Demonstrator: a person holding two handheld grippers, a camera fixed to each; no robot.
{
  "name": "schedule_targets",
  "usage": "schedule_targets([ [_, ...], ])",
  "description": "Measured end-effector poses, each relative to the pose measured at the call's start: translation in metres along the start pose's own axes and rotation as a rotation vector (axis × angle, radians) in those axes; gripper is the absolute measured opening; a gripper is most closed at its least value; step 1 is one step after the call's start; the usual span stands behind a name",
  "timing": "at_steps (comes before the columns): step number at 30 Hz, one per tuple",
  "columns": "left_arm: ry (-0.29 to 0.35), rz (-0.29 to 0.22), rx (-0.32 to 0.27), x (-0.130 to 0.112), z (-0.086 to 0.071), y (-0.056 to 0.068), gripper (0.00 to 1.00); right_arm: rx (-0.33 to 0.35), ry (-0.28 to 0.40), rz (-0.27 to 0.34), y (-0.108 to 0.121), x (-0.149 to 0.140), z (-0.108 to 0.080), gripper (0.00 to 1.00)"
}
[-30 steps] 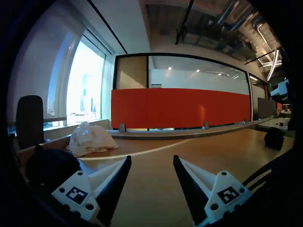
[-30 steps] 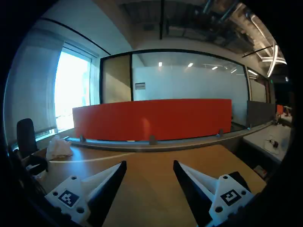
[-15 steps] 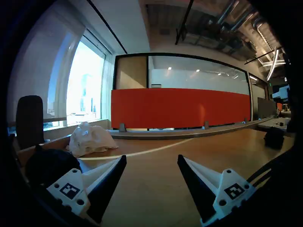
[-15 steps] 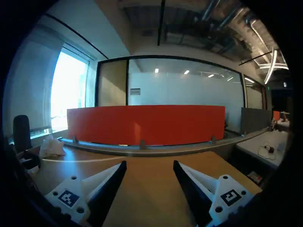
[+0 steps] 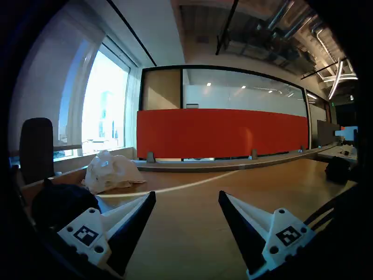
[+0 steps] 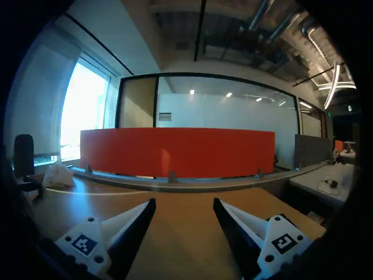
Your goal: Fold towel
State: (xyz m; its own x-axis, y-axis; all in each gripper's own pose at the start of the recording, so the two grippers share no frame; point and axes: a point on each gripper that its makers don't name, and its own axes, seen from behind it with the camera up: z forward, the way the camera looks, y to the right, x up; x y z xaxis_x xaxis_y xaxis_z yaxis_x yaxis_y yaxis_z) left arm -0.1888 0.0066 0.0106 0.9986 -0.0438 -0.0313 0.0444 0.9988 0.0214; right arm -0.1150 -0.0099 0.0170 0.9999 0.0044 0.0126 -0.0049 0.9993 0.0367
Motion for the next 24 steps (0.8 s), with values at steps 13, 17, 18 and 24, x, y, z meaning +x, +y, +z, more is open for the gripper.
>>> schedule_targets([
  [13,0.000,0.000,0.000,0.000,0.000,0.000,1.00,-0.006,-0.006,0.038,0.005,-0.053,-0.005,0.95],
  [17,0.000,0.000,0.000,0.000,0.000,0.000,1.00,-0.010,-0.005,0.054,0.010,-0.065,-0.008,0.96],
  [18,0.000,0.000,0.000,0.001,0.000,0.000,1.00,-0.011,-0.005,0.058,0.012,-0.068,-0.009,0.96],
  [24,0.000,0.000,0.000,0.001,0.000,0.001,1.00,-0.011,-0.008,0.082,0.019,-0.077,-0.009,0.97],
])
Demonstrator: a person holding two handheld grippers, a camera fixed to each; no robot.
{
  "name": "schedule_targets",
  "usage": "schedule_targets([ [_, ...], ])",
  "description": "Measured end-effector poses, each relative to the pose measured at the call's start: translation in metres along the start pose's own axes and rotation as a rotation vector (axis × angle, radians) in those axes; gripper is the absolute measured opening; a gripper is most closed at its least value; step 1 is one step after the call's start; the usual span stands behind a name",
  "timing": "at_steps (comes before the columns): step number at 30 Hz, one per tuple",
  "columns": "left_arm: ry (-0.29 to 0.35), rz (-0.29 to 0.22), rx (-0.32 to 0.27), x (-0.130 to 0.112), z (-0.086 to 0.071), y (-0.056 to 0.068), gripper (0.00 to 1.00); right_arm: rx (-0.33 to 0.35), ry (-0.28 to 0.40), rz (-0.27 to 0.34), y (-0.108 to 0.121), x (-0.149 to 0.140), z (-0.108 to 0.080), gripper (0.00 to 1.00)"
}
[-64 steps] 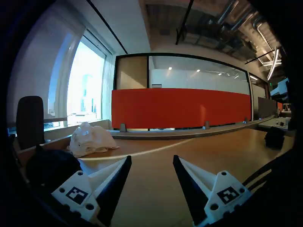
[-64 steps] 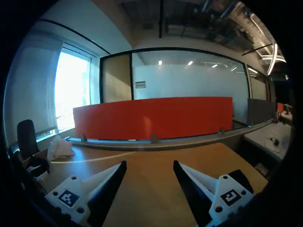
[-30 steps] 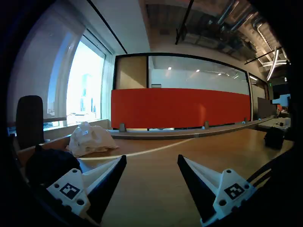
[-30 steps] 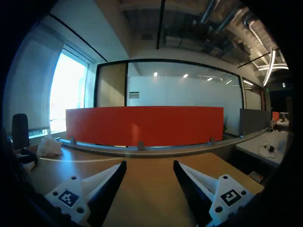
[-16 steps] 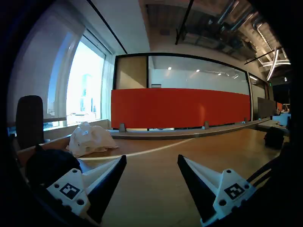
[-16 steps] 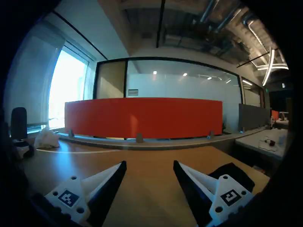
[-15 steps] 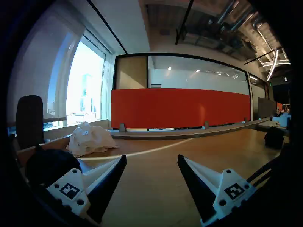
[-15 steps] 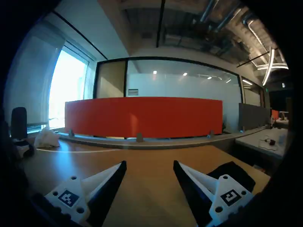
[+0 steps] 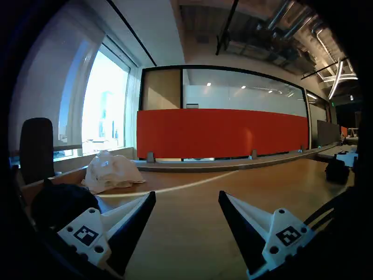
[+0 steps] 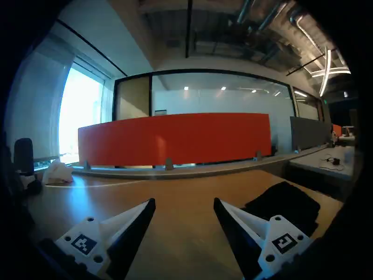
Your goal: Fold towel
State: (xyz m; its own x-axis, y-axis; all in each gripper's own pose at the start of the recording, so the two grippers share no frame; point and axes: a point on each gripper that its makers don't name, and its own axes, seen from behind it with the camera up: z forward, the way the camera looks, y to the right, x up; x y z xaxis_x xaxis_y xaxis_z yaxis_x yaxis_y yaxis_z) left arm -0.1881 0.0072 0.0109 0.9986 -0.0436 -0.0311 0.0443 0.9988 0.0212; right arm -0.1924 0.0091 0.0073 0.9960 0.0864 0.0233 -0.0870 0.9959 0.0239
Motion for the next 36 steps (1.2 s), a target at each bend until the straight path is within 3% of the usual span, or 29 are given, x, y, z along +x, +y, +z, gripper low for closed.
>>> schedule_targets([
  [8,0.000,0.000,0.000,0.000,0.000,0.000,1.00,0.001,0.018,-0.002,-0.001,0.002,-0.002,0.97],
  [21,0.000,0.000,0.000,0.000,0.000,0.000,1.00,0.008,0.017,-0.063,-0.012,-0.003,-0.001,0.97],
  [36,0.000,0.000,0.000,0.000,0.000,0.000,1.00,0.009,0.017,-0.066,-0.014,-0.005,-0.002,0.98],
])
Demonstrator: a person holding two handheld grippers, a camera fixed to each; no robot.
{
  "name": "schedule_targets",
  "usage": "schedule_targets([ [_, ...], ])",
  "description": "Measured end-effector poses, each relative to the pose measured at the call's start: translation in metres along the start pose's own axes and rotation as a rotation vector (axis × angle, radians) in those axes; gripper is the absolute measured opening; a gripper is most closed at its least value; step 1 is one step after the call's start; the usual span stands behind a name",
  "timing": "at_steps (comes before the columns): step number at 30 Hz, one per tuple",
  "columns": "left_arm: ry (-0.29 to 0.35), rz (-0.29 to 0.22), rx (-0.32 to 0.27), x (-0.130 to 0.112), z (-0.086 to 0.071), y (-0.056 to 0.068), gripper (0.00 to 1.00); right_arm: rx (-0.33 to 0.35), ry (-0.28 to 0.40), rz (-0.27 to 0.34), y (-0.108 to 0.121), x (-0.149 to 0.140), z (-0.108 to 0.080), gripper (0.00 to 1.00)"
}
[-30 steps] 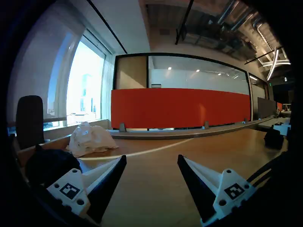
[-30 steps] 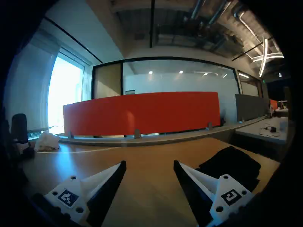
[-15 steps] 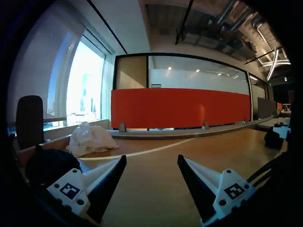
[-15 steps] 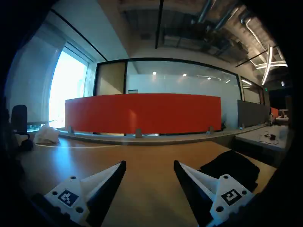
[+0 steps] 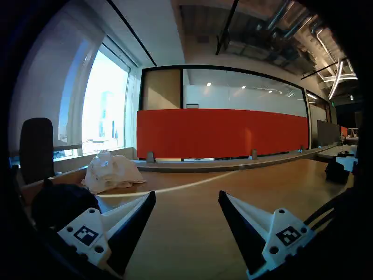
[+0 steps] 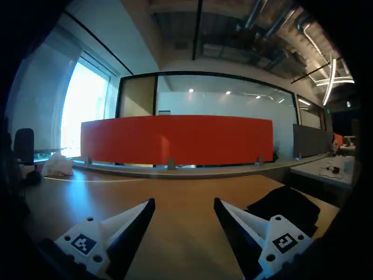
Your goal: Fold towel
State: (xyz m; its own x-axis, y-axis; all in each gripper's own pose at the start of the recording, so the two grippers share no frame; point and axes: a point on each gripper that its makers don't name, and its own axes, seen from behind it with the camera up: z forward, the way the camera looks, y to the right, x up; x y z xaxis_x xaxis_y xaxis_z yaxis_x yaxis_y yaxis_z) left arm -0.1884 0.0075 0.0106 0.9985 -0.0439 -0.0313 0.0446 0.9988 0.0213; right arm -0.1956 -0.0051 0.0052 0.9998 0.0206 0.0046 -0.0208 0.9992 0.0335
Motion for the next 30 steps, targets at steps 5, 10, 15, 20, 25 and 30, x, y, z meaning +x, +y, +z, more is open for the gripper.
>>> schedule_targets([
  [5,0.000,0.000,0.000,-0.0001,-0.0001,-0.0002,1.00,-0.008,0.000,0.000,0.0011,-0.0006,0.0002,0.98],
  [10,0.000,0.000,0.000,-0.0001,0.0002,0.0000,1.00,-0.007,0.000,0.000,0.0008,-0.0003,0.0003,0.99],
  [15,0.000,0.000,0.000,-0.0002,0.0002,-0.0002,1.00,-0.007,0.000,0.001,0.0011,0.0001,0.0005,0.99],
  [20,0.000,0.000,0.000,0.0001,0.0002,-0.0003,1.00,-0.007,0.000,0.000,0.0008,-0.0002,0.0007,0.99],
  [25,0.000,0.000,0.000,0.0000,0.0001,0.0000,1.00,-0.007,-0.001,0.000,0.0009,-0.0003,0.0003,0.99],
  [30,0.000,0.000,0.000,-0.0002,0.0002,-0.0002,1.00,-0.007,0.000,0.000,0.0011,-0.0007,0.0003,0.99],
])
